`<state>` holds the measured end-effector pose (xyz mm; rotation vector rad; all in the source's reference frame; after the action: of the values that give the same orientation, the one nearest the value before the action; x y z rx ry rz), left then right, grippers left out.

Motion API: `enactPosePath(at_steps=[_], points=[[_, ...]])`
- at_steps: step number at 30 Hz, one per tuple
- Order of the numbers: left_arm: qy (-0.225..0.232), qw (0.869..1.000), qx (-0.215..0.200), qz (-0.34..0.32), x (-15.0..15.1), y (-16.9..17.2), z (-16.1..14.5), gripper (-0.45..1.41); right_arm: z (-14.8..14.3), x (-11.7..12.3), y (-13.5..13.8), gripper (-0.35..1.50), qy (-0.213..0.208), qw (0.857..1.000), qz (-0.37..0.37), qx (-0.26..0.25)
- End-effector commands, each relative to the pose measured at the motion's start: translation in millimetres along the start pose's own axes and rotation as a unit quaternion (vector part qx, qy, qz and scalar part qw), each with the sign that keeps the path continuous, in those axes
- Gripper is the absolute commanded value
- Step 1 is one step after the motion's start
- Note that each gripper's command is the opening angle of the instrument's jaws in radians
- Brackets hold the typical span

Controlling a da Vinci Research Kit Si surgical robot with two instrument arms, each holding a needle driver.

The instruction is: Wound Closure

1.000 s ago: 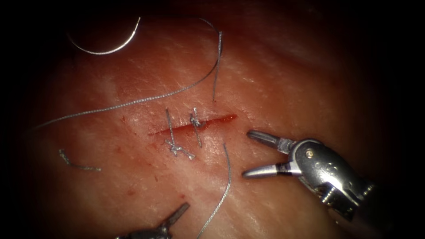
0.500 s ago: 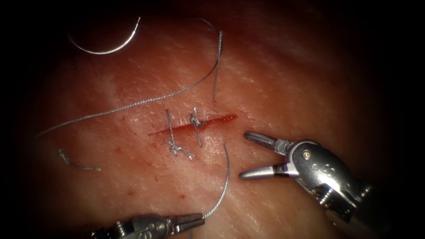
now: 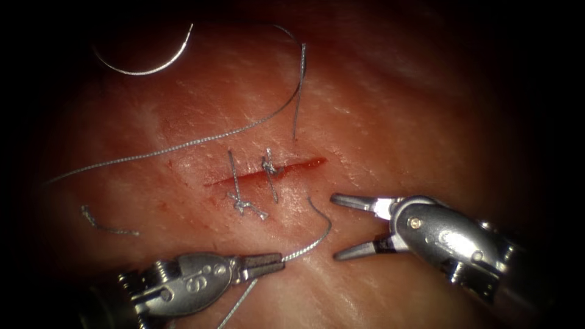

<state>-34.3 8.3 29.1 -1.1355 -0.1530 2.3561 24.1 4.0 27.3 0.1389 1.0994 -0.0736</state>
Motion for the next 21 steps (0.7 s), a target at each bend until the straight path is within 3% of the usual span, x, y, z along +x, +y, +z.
enactPosePath(at_steps=[1,11,19,20,21], points=[[0.001,1.0,0.0,-0.001,0.1,-0.2,0.9,-0.45,0.7,0.8,0.9,1.23,-0.007,1.0,-0.017,-0.006],[0.006,1.0,0.002,0.003,2.0,-1.4,1.4,-0.45,1.0,5.5,2.1,1.25,-0.075,0.991,-0.093,-0.053],[0.009,1.0,0.003,0.009,2.6,-1.8,1.5,-0.45,3.1,4.2,0.8,1.31,-0.14,0.981,-0.124,-0.051],[0.009,1.0,0.004,0.009,2.6,-1.8,1.5,-0.45,3.2,4.1,0.7,1.3,-0.142,0.981,-0.124,-0.047],[0.009,1.0,0.004,0.008,2.7,-1.8,1.6,-0.45,3.1,4.1,0.7,1.16,-0.145,0.981,-0.124,-0.042]])
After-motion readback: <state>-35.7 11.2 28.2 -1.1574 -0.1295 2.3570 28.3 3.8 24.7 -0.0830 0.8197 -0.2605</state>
